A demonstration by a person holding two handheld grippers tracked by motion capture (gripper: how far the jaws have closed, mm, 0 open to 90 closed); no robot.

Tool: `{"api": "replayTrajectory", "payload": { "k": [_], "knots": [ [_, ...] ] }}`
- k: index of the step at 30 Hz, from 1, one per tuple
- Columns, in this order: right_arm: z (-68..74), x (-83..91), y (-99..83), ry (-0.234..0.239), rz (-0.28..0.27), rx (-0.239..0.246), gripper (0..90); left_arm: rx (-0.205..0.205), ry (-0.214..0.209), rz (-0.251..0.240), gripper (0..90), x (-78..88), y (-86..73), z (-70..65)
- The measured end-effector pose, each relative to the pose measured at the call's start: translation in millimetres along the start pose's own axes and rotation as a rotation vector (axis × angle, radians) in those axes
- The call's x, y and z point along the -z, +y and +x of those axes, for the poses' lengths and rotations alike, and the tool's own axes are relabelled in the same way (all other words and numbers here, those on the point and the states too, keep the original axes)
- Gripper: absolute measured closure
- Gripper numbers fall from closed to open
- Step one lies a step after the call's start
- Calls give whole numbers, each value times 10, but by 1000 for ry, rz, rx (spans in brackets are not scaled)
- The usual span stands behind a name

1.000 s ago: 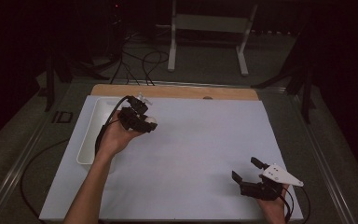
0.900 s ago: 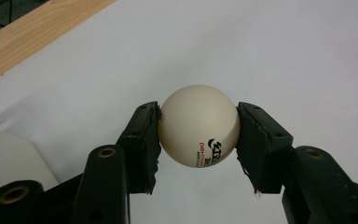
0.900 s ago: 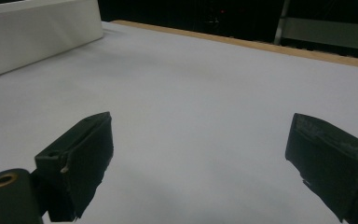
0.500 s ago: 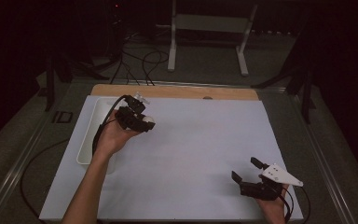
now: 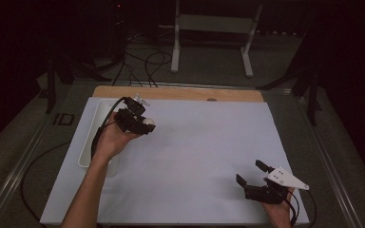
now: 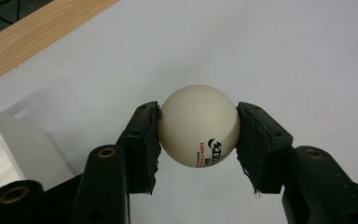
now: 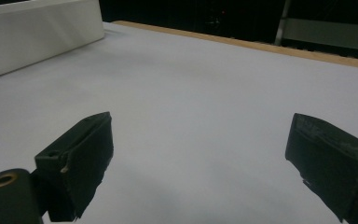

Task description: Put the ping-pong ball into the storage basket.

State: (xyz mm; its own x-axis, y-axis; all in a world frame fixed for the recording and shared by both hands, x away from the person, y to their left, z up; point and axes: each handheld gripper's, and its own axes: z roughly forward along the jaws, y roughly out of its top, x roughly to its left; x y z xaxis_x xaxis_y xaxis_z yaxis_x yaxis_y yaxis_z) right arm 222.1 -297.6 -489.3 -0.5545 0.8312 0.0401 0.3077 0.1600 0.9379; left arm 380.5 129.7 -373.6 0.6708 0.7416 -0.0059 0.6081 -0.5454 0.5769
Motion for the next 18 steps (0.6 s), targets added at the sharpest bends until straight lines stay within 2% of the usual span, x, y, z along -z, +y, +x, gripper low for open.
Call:
{"api": "replayTrajectory", "payload": {
  "k": [18],
  "knots": [
    [-6,17,0,-4,-4,-2,71,3,13,12,514,41,-40,39]
  ]
}}
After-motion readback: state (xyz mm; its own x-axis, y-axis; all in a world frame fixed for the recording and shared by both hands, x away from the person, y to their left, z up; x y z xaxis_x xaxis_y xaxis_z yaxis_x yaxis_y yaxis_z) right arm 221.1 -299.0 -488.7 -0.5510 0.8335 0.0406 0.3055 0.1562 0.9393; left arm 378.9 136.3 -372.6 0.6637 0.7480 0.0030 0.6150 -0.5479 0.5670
